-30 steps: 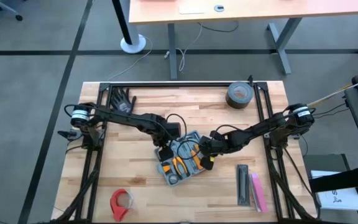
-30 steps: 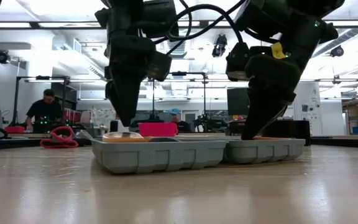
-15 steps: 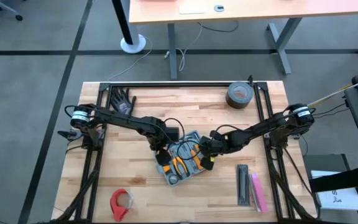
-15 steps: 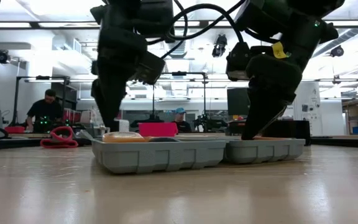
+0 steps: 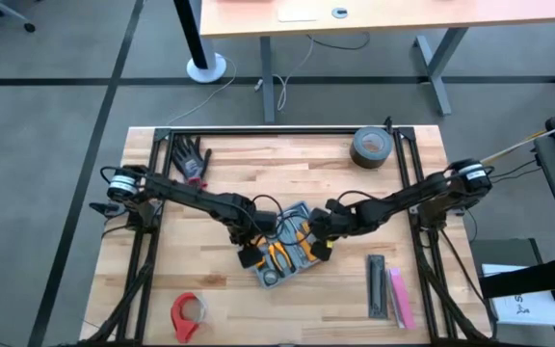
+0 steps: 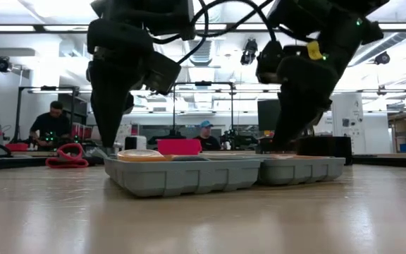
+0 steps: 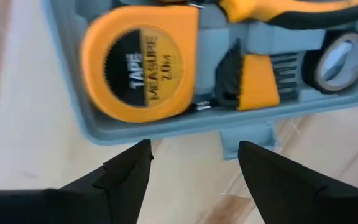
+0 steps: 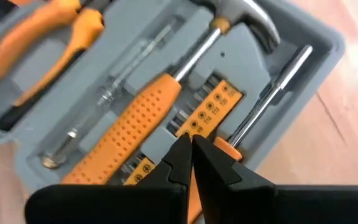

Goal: Prefit tool cases
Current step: Remove the tape measure from the gray tool box

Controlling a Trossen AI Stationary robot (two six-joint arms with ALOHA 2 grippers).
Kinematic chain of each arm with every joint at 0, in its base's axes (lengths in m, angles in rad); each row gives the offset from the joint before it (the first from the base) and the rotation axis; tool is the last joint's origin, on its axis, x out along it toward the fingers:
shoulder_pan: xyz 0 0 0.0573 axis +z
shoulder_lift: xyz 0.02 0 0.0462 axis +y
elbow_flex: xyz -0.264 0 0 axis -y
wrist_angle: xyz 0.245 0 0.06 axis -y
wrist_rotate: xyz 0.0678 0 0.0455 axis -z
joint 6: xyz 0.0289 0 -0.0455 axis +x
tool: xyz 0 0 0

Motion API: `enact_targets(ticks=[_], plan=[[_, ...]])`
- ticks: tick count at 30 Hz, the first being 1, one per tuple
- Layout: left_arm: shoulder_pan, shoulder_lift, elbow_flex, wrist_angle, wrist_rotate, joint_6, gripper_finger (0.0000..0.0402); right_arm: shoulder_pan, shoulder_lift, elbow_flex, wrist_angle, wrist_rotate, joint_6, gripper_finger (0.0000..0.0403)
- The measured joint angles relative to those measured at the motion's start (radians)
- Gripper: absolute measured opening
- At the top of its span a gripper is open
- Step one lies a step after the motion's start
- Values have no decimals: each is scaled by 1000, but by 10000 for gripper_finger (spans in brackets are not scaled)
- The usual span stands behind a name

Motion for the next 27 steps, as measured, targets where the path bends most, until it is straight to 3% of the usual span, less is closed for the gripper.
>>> enact_targets(ticks=[15,27], plan=[[-25,0,-61,118,108,-156,258,-4,-85,1,-48,-2,-26,0],[-24,0,-79,166,108,-214,225,-4,-90,2,-58,-3,-34,0]])
